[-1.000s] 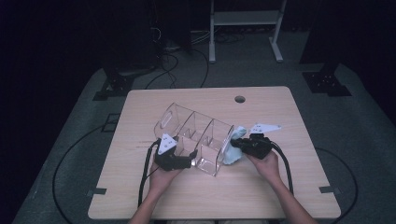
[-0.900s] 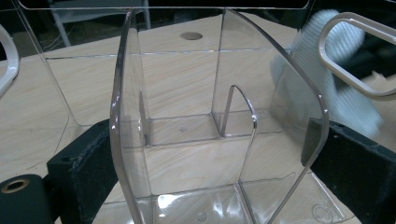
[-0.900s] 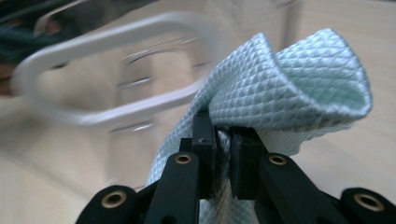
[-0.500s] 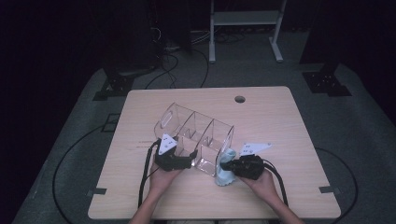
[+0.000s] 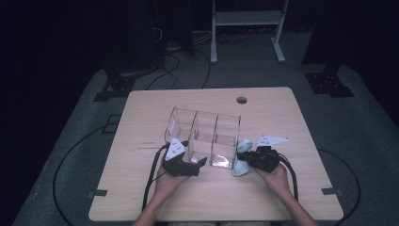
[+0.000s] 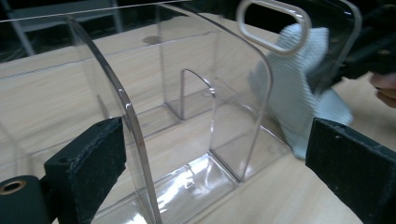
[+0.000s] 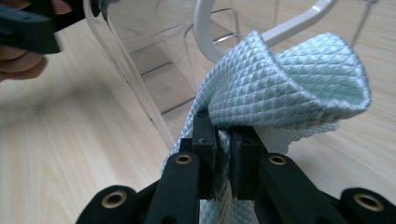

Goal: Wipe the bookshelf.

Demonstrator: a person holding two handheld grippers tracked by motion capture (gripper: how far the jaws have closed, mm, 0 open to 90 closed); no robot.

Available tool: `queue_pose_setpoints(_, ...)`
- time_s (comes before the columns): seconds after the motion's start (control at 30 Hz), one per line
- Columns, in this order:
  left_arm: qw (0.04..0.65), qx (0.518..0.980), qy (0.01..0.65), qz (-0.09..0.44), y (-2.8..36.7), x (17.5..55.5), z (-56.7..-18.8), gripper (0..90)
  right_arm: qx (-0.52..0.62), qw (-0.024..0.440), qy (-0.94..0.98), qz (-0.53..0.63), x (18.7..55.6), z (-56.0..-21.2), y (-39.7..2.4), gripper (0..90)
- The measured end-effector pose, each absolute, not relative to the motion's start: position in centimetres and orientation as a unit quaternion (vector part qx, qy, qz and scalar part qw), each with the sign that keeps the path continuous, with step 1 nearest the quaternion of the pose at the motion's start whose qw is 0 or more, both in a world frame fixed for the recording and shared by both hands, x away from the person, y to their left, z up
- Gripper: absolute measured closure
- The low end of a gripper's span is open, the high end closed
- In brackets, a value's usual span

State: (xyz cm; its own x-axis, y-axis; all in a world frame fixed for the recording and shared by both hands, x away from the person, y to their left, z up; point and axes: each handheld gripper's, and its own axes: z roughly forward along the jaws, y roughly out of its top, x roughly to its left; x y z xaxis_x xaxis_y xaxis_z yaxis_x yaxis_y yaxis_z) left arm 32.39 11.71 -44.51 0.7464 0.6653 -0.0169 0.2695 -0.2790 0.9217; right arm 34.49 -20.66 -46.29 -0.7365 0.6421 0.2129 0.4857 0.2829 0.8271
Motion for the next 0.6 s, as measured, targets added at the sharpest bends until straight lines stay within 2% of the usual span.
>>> queue_pose_setpoints(0.27,0.54,0.781,0.266,0.164,10.6,31.8,-44.3,6.1,0.385,0.095,0.782,0.48,34.8,-46.2,-23.4,82.2)
queue_pose_setpoints(0.33,0.551,0.774,0.267,0.161,11.1,31.9,-44.1,9.2,0.383,0.092,0.782,0.483,34.4,-46.1,-23.6,82.2)
queue_pose_setpoints(0.6,0.562,0.765,0.263,0.17,12.7,31.7,-42.4,8.6,0.364,0.083,0.782,0.499,31.8,-45.1,-23.6,82.1)
